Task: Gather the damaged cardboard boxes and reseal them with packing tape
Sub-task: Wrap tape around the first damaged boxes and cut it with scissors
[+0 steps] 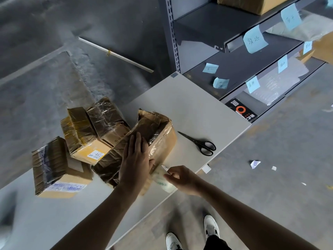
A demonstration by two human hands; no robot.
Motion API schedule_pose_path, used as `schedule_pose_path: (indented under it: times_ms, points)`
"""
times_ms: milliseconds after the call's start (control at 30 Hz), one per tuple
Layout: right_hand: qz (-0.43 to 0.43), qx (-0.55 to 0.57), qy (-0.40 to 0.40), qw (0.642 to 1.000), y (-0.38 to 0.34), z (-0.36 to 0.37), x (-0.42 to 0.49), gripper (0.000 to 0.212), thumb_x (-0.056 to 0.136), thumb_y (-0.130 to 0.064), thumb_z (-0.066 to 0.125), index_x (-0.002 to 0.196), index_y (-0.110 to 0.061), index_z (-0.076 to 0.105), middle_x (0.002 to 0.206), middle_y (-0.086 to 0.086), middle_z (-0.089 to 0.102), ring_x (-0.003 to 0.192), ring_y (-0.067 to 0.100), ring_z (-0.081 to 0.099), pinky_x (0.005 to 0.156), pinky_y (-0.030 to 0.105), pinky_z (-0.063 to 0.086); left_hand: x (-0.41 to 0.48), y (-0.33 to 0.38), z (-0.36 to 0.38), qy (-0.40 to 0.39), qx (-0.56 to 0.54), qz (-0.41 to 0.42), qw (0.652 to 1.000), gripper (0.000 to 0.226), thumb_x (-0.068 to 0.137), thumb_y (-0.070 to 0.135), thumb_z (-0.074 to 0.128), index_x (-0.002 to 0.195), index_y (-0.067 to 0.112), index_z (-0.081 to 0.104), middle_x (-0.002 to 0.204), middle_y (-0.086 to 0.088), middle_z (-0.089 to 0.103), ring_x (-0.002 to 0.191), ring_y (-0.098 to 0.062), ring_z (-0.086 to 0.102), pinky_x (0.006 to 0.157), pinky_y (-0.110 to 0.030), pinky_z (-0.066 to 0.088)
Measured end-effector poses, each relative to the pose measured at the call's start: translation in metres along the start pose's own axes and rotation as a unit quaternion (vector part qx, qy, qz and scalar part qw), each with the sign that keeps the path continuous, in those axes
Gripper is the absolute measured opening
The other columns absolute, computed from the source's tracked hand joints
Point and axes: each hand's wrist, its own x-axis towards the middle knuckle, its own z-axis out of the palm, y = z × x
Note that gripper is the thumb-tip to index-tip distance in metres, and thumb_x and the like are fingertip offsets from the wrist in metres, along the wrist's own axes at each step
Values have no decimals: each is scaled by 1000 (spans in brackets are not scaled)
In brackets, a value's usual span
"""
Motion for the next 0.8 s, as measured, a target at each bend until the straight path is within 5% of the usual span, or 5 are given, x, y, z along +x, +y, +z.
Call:
schedule_pose_path:
  times_ms: [100, 200, 333, 500, 800]
  points:
    - [0, -2, 10, 1000, -3, 1, 1, 43, 95, -41, 54, 80, -1, 60, 74, 16, 61, 65, 20, 53, 60, 28, 35, 0, -5, 3, 14, -14, 23, 1000, 77, 76, 34, 81, 132, -11, 52, 144, -34, 43, 135, -44, 44, 108, -51, 43]
    - [7, 17, 102, 995, 6, -17, 9, 35, 98, -39, 56, 74, -13, 59, 65, -2, 63, 62, 1, 61, 63, 22, 46, -1, -5, 4, 32, -42, 40, 998, 70, 75, 25, 79, 129, -13, 54, 140, -35, 47, 131, -44, 48, 108, -51, 42]
    - [31, -156, 286, 945, 36, -56, 25, 10, 88, -12, 58, 89, -3, 62, 87, 18, 67, 83, 40, 63, 71, 41, 51, 0, -8, 10, 37, -46, 43, 997, 74, 77, 22, 79, 134, -13, 47, 143, -34, 44, 134, -43, 45, 111, -48, 35]
    - [127, -353, 190, 907, 45, -87, 28, 34, 93, -13, 56, 125, -8, 47, 123, 18, 49, 112, 35, 48, 92, 40, 45, -2, -7, 15, 40, -63, 44, 996, 83, 73, 18, 84, 137, -14, 42, 145, -34, 42, 134, -44, 44, 109, -51, 41]
    - [112, -414, 148, 891, 49, -89, 36, 27, 94, -3, 50, 121, -9, 52, 119, 13, 52, 110, 29, 54, 92, 34, 46, -6, -6, 19, 52, -84, 45, 994, 79, 79, 21, 74, 142, -10, 38, 149, -30, 38, 138, -42, 40, 105, -55, 46]
